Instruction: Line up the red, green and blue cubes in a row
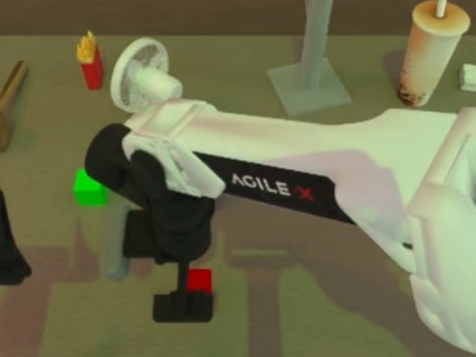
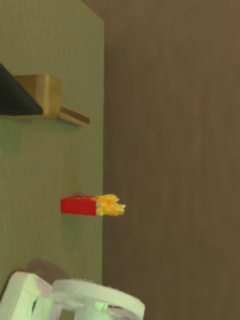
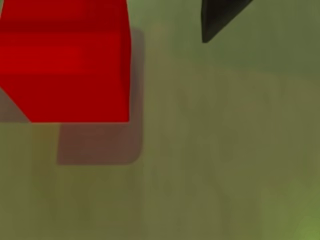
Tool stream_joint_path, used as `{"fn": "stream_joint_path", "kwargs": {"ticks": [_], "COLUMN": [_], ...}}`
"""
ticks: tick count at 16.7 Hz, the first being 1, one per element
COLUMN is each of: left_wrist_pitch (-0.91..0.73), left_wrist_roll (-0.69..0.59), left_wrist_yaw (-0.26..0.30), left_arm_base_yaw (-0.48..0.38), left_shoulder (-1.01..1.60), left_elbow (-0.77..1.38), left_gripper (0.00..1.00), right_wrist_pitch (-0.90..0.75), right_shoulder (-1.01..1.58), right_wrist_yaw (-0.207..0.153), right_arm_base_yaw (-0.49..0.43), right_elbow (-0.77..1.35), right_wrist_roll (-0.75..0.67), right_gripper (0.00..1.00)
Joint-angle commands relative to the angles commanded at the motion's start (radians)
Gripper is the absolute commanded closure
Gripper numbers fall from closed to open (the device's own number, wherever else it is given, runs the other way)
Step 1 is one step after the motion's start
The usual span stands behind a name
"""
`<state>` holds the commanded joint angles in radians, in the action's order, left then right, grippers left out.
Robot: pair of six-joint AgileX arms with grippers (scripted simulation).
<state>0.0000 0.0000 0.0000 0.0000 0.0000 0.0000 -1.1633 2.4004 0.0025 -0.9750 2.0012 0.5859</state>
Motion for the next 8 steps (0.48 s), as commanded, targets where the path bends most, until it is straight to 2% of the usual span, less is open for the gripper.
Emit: {"fn": "stream_joint_path", "kwargs": {"ticks": [4,8], "left_wrist_pitch": [0.000,0.000], "left_wrist_roll": [0.000,0.000], "left_wrist_yaw": [0.000,0.000], "left_arm_base_yaw": [0.000,0.000], "left_shoulder": [0.000,0.000], "left_elbow": [0.000,0.000], "left_gripper": [0.00,0.00], "right_wrist_pitch": [-0.152,-0.173], "right_shoulder": [-0.022,-0.030], "right_wrist_yaw": [-0.002,-0.002], "right_arm_base_yaw": [-0.005,-0.005], "right_elbow": [0.116,0.136], "right_wrist_roll": [0.002,0.002], "right_gripper": [0.00,0.00]}}
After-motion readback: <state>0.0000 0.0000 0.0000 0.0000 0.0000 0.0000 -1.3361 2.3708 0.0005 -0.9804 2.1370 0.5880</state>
